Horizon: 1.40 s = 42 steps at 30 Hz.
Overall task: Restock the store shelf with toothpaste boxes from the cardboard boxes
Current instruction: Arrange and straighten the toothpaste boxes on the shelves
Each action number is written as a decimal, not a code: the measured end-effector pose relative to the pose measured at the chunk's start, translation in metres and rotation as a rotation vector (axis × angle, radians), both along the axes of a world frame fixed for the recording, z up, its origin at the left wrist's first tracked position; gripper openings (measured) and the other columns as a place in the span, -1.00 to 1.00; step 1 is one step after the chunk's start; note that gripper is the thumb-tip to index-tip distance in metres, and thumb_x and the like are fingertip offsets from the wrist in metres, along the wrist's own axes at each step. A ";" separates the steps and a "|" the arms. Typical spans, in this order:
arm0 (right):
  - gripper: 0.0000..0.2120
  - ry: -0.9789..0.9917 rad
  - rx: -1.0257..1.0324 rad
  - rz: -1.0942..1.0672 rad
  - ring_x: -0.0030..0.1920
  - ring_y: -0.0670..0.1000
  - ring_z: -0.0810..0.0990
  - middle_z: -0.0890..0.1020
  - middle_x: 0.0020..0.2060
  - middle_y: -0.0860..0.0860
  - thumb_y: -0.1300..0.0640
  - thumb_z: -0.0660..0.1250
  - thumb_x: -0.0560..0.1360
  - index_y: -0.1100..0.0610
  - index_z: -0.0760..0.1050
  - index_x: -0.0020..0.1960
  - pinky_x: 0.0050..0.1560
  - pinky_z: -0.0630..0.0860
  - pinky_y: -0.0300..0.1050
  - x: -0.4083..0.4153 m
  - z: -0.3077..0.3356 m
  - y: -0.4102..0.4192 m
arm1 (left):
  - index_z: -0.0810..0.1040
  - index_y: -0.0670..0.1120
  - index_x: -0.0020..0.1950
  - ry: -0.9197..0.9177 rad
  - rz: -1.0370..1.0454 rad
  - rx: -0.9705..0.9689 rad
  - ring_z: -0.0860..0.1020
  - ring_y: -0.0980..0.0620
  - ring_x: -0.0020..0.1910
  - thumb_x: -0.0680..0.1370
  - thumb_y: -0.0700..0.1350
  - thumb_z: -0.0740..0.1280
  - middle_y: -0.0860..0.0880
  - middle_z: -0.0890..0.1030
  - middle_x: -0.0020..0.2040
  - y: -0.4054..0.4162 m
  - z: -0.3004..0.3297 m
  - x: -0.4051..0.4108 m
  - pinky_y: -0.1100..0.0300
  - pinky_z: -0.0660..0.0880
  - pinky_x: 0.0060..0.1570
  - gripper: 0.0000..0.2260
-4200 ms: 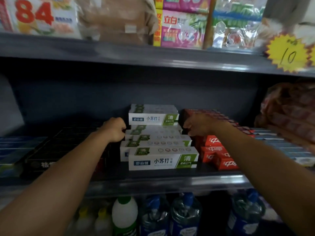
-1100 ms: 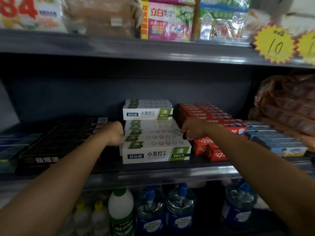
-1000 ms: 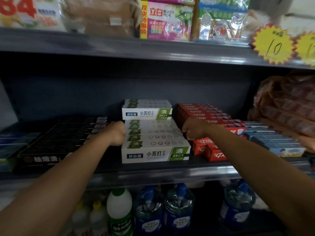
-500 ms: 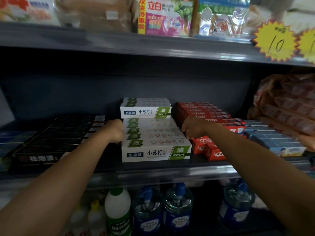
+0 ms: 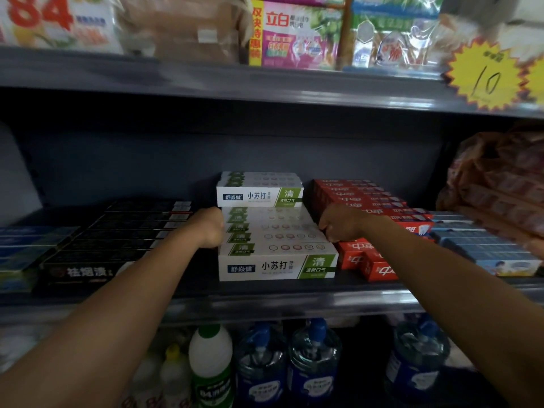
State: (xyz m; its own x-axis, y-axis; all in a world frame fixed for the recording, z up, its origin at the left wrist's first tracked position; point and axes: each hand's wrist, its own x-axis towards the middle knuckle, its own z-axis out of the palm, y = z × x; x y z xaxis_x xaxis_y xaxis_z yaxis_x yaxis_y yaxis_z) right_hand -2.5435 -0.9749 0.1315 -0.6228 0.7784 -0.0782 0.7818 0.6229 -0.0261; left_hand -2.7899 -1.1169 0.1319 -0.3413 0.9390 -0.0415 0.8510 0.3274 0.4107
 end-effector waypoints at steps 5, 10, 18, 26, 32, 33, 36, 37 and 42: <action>-0.63 0.045 0.032 0.011 0.22 0.05 0.49 0.52 0.24 0.05 0.29 0.35 0.47 0.15 0.51 0.27 0.23 0.46 -0.05 0.010 0.014 -0.013 | 0.56 -0.16 -0.14 0.145 -0.031 0.036 0.55 -0.06 -0.07 0.54 -0.31 0.26 -0.10 0.56 -0.04 -0.005 0.006 0.007 0.16 0.44 -0.15 -0.88; -0.67 0.045 0.024 0.023 0.16 0.03 0.52 0.55 0.18 0.03 0.17 0.45 0.44 0.14 0.56 0.20 0.20 0.48 -0.04 0.020 0.021 -0.027 | 0.63 -0.19 0.07 0.157 -0.084 0.043 0.58 -0.05 -0.03 0.51 -0.26 0.35 -0.11 0.62 0.03 -0.018 0.011 0.009 0.16 0.48 -0.10 -0.84; -0.55 0.030 0.004 0.032 0.18 0.04 0.52 0.55 0.20 0.03 0.17 0.49 0.40 0.14 0.51 0.26 0.20 0.47 -0.08 0.021 0.002 -0.041 | 0.66 -0.14 0.05 0.232 -0.151 0.003 0.55 0.03 -0.05 0.43 -0.16 0.49 -0.07 0.62 0.01 -0.034 -0.007 0.013 0.22 0.42 -0.10 -0.79; -0.60 0.056 0.047 0.079 0.23 0.06 0.48 0.52 0.24 0.05 0.19 0.46 0.42 0.18 0.53 0.25 0.20 0.46 -0.12 0.014 -0.005 -0.045 | 0.65 -0.16 -0.16 0.267 -0.128 0.039 0.53 0.02 -0.13 0.41 -0.20 0.50 -0.09 0.62 -0.07 -0.034 -0.010 0.008 0.22 0.40 -0.17 -0.92; -0.56 0.071 0.055 0.033 0.14 0.05 0.53 0.55 0.17 0.06 0.13 0.50 0.39 0.18 0.51 0.24 0.08 0.48 -0.16 0.016 -0.002 -0.044 | 0.66 -0.15 -0.02 0.258 -0.114 0.065 0.53 0.03 -0.11 0.41 -0.16 0.51 -0.05 0.63 -0.04 -0.032 -0.014 0.001 0.23 0.39 -0.18 -0.82; -0.55 0.072 0.050 0.026 0.14 0.05 0.54 0.57 0.16 0.05 0.13 0.51 0.39 0.18 0.51 0.24 0.07 0.48 -0.16 0.016 -0.001 -0.043 | 0.65 -0.15 -0.04 0.265 -0.121 0.052 0.53 0.04 -0.13 0.41 -0.15 0.51 -0.06 0.63 -0.07 -0.031 -0.016 -0.001 0.23 0.39 -0.19 -0.84; -0.55 0.064 0.031 0.023 0.17 0.05 0.53 0.56 0.19 0.06 0.13 0.49 0.40 0.19 0.51 0.25 0.15 0.50 -0.12 0.016 -0.001 -0.044 | 0.62 -0.13 -0.16 0.248 -0.135 0.027 0.51 0.06 -0.18 0.42 -0.15 0.50 -0.01 0.57 -0.18 -0.028 -0.019 -0.004 0.23 0.38 -0.22 -0.90; -0.55 0.059 0.029 0.022 0.18 0.05 0.53 0.55 0.20 0.06 0.14 0.49 0.41 0.19 0.51 0.26 0.18 0.50 -0.10 0.016 -0.001 -0.044 | 0.60 -0.12 -0.19 0.251 -0.139 0.026 0.50 0.06 -0.20 0.42 -0.15 0.50 0.01 0.54 -0.22 -0.027 -0.020 -0.004 0.24 0.37 -0.23 -0.90; -0.58 0.078 -0.010 0.031 0.20 0.05 0.50 0.52 0.22 0.04 0.17 0.48 0.41 0.18 0.52 0.24 0.20 0.48 -0.11 0.011 -0.003 -0.044 | 0.57 -0.14 -0.23 0.238 -0.142 0.027 0.48 0.05 -0.21 0.42 -0.16 0.50 0.07 0.44 -0.33 -0.026 -0.017 -0.001 0.24 0.37 -0.24 -0.87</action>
State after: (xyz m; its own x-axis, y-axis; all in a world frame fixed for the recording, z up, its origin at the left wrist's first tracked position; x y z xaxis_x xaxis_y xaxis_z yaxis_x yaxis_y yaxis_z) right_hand -2.5322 -1.0187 0.1287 -0.6514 0.7579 -0.0356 0.7573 0.6465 -0.0925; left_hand -2.7906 -1.1432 0.1150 -0.2031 0.9779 0.0502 0.9611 0.1893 0.2012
